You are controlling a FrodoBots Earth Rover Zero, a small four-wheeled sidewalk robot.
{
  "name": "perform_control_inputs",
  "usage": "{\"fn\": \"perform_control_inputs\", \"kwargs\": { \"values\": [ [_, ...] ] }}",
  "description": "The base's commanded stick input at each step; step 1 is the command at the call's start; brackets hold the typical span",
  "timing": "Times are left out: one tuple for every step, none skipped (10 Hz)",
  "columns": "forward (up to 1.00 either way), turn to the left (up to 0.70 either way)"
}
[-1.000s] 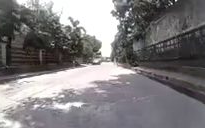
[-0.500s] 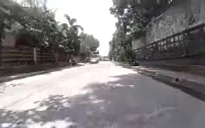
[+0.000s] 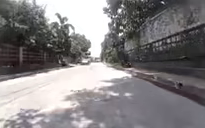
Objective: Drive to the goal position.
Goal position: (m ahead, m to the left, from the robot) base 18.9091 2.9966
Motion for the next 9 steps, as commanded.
{"fn": "perform_control_inputs", "kwargs": {
  "values": [
    [1.00, -0.03],
    [1.00, -0.03],
    [1.00, -0.02],
    [1.00, -0.03],
    [1.00, -0.02],
    [1.00, -0.15],
    [1.00, -0.25],
    [1.00, -0.17],
    [1.00, 0.00]
  ]
}}
